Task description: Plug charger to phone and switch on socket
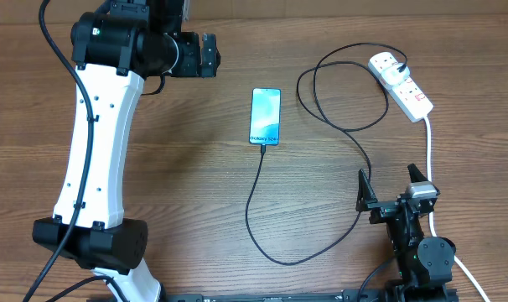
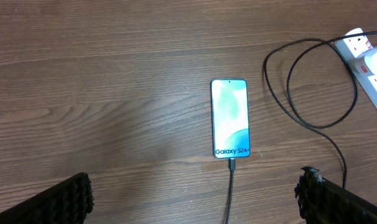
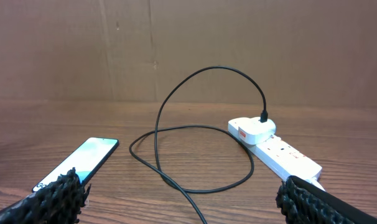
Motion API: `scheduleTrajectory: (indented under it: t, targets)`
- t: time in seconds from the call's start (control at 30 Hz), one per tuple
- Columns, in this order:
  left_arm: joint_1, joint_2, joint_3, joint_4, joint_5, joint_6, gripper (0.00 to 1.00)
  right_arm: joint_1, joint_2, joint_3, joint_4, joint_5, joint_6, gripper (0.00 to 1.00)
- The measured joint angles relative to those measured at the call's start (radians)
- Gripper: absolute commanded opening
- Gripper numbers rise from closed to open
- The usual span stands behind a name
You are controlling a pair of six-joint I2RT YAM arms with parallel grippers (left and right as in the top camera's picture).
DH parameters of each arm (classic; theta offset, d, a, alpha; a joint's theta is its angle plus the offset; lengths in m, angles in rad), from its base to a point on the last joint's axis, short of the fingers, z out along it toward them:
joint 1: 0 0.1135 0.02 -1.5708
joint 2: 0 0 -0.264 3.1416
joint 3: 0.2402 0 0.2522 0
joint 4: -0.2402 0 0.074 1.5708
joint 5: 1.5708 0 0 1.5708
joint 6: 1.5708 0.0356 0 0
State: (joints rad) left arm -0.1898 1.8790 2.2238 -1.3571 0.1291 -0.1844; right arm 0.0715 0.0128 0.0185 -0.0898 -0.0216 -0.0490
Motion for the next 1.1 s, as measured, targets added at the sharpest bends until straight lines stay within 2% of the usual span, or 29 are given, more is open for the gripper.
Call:
scheduleTrajectory:
  t: [0.8, 0.87, 0.97, 1.0, 1.03, 1.07, 1.1]
  targets:
    - [0.000, -0.004, -0.007, -0.040, -0.031, 0.000, 1.00, 0.000, 0.000, 0.000, 0.000, 0.000, -0.001, 1.00]
    - [0.000, -0.031, -0.056, -0.045, -0.038, -0.001, 1.00, 0.000, 0.000, 0.000, -0.001, 0.000, 0.000, 1.00]
    - [0.000, -0.130, -0.224, 0.035, -0.045, -0.002, 1.00, 0.000, 0.000, 0.000, 0.001, 0.000, 0.000, 1.00]
    - [0.000, -0.164, -0.276, 0.083, -0.048, -0.005, 1.00, 0.000, 0.000, 0.000, 0.000, -0.001, -0.001, 1.00]
    - [0.000, -0.218, -0.370, 0.194, -0.051, -0.005, 1.00, 0.000, 0.000, 0.000, 0.000, 0.000, -0.001, 1.00]
    - [0.000, -0.252, -0.422, 0.221, -0.051, -0.005, 1.00, 0.000, 0.000, 0.000, 0.000, 0.000, -0.001, 1.00]
    - [0.000, -0.322, -0.541, 0.328, -0.052, -0.005, 1.00, 0.000, 0.000, 0.000, 0.000, 0.000, -0.001, 1.00]
